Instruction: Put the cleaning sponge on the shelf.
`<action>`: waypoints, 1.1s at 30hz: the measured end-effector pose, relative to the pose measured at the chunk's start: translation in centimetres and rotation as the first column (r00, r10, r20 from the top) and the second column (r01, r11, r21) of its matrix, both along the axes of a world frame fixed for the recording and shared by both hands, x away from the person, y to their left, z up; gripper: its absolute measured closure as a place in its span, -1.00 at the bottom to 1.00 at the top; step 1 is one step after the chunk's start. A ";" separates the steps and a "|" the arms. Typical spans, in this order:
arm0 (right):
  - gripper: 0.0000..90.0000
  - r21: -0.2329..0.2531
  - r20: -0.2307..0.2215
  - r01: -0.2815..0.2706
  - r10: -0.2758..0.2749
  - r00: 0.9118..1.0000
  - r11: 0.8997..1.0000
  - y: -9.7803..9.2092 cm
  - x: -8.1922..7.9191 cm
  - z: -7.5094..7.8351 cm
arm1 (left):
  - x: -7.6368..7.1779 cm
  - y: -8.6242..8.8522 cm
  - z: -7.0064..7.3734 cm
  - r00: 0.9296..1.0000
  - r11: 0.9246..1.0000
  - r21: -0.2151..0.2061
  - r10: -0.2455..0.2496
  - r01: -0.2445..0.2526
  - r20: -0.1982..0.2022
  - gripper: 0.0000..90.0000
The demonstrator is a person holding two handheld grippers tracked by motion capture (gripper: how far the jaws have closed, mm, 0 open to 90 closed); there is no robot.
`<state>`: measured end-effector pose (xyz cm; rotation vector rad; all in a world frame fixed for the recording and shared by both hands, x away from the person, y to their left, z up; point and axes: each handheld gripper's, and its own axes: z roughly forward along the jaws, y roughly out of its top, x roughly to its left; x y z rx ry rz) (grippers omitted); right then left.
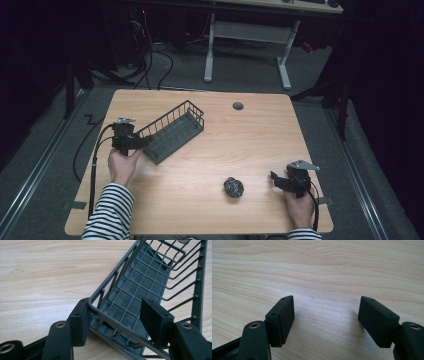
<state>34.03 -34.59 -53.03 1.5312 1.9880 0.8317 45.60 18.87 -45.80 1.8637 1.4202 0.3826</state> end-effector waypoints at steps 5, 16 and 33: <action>-0.34 0.000 0.000 0.000 0.000 1.000 1.000 0.0 0.0 0.0 | -0.2 -0.1 0.1 1.000 1.000 0.004 -0.009 0.009 0.003 -0.04; -0.34 0.000 0.000 0.000 0.000 1.000 1.000 0.0 0.0 0.0 | -0.9 -1.2 0.1 0.999 0.999 -0.003 -0.052 0.052 0.007 -0.04; -0.34 0.000 0.000 0.000 0.000 1.000 1.000 0.0 0.0 0.0 | -3.6 -3.1 -0.3 0.993 0.993 -0.021 -0.113 0.113 0.025 -0.03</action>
